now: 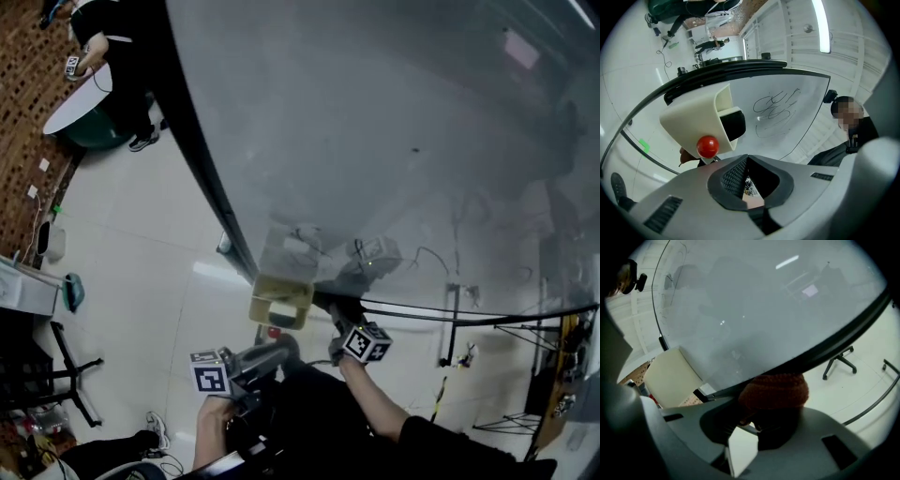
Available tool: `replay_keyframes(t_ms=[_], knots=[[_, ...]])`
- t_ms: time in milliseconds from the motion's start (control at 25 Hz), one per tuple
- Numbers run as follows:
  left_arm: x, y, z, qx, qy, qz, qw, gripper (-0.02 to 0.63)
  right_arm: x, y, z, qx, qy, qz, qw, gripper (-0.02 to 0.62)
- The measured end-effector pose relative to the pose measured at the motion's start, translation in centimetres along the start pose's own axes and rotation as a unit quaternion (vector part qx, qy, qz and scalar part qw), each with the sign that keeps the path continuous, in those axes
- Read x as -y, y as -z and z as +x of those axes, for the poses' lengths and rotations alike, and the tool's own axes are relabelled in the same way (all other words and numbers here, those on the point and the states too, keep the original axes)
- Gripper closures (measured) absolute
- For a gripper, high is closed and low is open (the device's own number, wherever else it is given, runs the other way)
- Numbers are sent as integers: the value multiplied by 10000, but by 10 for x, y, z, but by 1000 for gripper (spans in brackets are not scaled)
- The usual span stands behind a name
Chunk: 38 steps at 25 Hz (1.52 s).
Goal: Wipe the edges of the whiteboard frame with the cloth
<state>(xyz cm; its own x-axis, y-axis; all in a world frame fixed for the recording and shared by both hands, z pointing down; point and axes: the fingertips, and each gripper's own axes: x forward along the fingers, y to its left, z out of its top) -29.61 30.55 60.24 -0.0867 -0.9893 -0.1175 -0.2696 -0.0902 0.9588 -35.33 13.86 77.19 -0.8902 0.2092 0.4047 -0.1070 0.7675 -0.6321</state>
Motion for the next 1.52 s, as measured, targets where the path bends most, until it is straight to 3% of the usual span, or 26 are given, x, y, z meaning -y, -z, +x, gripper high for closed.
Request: replay_keyframes(t_ms=[440,760,1200,1360,1520], knots=[[-2,-18,-14,-570,345,-166,9976,609,-16,6,16,275,137,-3,9995,499],[7,-41,-42,-1433,574,-144,9879,609,-14,8,15,942,784,350,9918,499],[1,-62,-88,-2019,593,-222,9774,609,-36,23,33,1590,835,512,9824,499],[-1,-74,-106,-2097,515,-183,9762,609,-53,25,41,2048,690,832,9728,499],[-2,-82,-124,-2114,457,-196,9761,609,-55,27,40,2601,545,1359,9544,499]])
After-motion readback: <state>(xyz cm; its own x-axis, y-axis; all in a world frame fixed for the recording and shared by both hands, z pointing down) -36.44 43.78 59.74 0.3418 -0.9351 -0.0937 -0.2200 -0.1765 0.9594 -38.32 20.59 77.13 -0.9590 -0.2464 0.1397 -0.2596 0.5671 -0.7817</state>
